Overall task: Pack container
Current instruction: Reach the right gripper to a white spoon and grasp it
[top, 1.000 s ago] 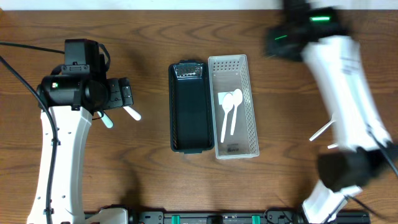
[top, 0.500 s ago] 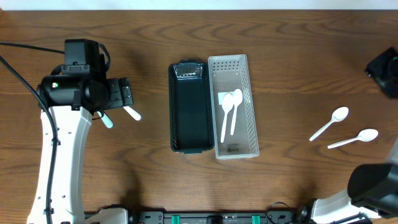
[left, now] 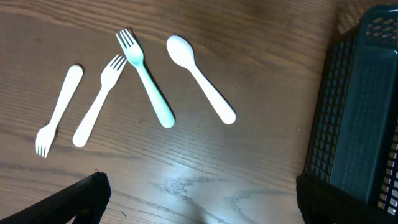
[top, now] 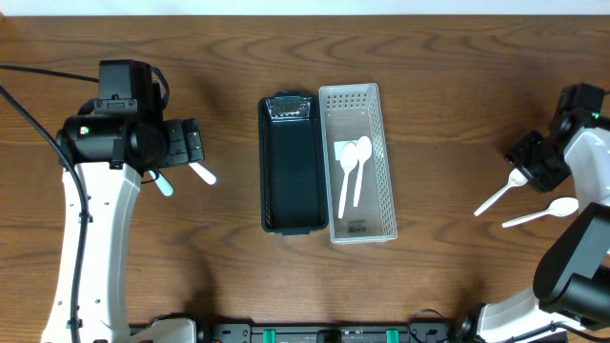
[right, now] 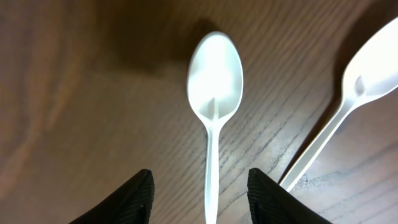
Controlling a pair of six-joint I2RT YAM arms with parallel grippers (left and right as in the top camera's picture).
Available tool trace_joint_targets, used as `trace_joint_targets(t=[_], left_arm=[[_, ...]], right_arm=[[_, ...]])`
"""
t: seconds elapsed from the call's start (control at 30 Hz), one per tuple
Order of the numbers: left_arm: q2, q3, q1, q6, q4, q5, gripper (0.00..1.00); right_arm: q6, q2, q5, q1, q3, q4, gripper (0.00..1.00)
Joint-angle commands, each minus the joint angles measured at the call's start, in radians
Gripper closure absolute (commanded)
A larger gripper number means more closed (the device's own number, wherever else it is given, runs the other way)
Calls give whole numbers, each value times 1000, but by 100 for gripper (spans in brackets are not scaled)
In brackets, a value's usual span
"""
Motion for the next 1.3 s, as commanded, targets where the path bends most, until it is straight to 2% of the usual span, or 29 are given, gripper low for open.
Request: trace_joint_targets(t=[0.0,0.37,0.57,0.8,1.13,1.2,1.27], left_arm=[[5,-5,3,-9,-3,-7,2],[5,-5,3,-9,-3,-6,2],[5,-5,3,-9,-3,-6,2],[5,-5,3,-9,-3,-6,2],[5,-5,3,-9,-3,-7,2],[5,-5,3,-9,-3,-7,2],[5,-5,3,-9,-3,-7,2]], right_arm=[[-18,-3,3,-2,-57,32,47],[-18,-3,3,-3,-214,164,34],[-18,-3,3,-3,-233,196,33],[-18,-3,4,-3,-241,198,36],[-18,-3,3,-3,-344,290,36],[-18,-3,3,-3,-346,289,40],[-18,-3,2,-3,-345,290,49]])
